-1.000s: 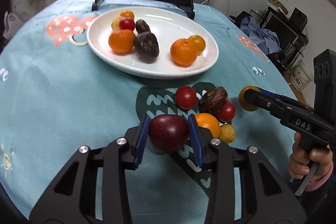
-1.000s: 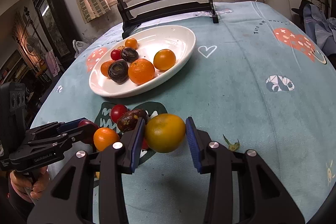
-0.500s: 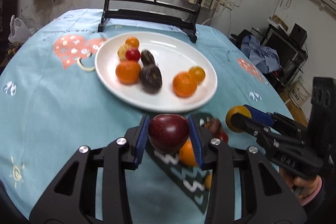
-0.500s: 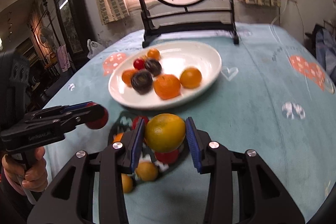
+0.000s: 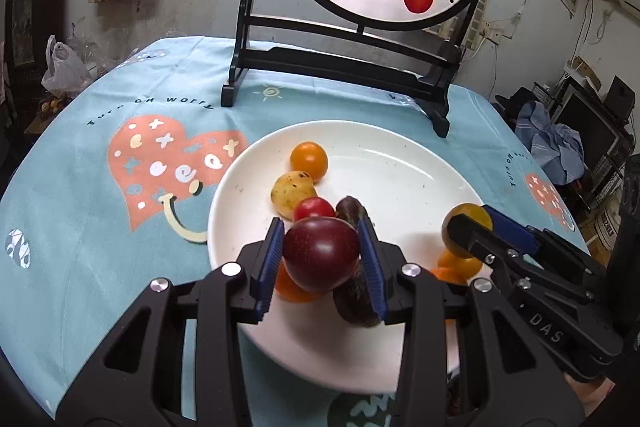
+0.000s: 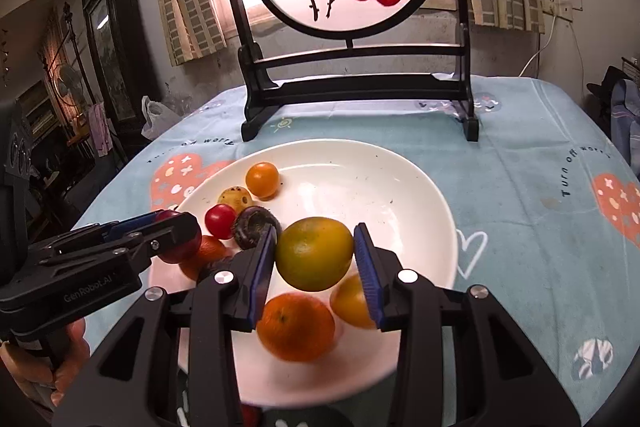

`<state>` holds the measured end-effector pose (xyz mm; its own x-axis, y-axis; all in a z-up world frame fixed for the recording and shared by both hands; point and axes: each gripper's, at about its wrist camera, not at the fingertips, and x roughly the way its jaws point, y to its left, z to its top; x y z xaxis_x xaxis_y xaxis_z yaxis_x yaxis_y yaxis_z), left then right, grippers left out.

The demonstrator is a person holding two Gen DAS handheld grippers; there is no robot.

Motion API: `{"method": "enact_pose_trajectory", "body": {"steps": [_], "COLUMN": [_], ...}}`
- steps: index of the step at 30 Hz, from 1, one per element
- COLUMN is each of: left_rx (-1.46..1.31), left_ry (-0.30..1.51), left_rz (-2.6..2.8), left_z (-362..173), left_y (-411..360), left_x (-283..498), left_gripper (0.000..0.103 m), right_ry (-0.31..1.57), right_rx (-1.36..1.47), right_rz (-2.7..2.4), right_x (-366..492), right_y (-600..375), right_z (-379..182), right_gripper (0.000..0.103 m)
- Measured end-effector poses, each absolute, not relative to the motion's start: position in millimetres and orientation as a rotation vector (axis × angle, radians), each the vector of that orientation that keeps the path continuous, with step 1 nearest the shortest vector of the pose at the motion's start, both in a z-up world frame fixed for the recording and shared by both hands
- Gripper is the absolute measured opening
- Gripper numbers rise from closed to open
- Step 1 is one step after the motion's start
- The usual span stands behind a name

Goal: Organize fruits
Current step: 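Lower both held fruits onto the white plate and open both tools, then grasp the elongated brown fruit with the right tool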

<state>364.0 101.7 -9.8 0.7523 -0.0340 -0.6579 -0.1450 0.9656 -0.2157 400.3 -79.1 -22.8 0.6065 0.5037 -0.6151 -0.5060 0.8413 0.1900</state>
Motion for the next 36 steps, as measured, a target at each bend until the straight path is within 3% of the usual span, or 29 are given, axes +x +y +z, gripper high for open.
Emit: {"method": "enact_pose_trajectory", "body": {"steps": [2, 3, 6, 11, 20, 26, 36], "left_rx": [-0.243, -0.235, -0.209, -0.191, -0.210, -0.203, -0.226], "left_ry": [0.722, 0.715, 0.685, 0.660, 0.684, 0.740, 0.746], "left_rz": [0.066, 0.070, 0.095, 0.113, 0.124, 0.138, 0.150], "left_z": [-9.4, -8.6, -2.0, 13.5, -6.0, -19.3, -17.4], "left_y": [99.2, 98.0, 94.4, 90.0, 88.9, 91.2, 99.0], "left_x": [367.6, 367.2, 358.7, 335.3, 273.3, 257.1, 251.1], "left_gripper": [0.041, 0.054, 0.075, 0.090, 0.095, 0.095, 0.096], "right_ry": [0.731, 0.734, 0.708, 0.659, 0.730, 0.716, 0.788], "right_rx": [-0.009, -0.004, -0.003, 0.005, -0.021, -0.216, -0.235], "right_rz": [0.578, 0.579, 0.589, 0.609, 0.684, 0.732, 0.733], "right_x": [403.9, 402.7, 392.8, 364.6, 306.7, 274.4, 283.7], "right_y": [-76.6, -77.8, -83.7, -103.5, -132.7, -120.4, -118.1], "right_z": [-26.6, -26.9, -19.1, -0.2, -22.8, -31.5, -46.8], "right_gripper": [0.041, 0.045, 0.049, 0.053, 0.054, 0.053, 0.053]}}
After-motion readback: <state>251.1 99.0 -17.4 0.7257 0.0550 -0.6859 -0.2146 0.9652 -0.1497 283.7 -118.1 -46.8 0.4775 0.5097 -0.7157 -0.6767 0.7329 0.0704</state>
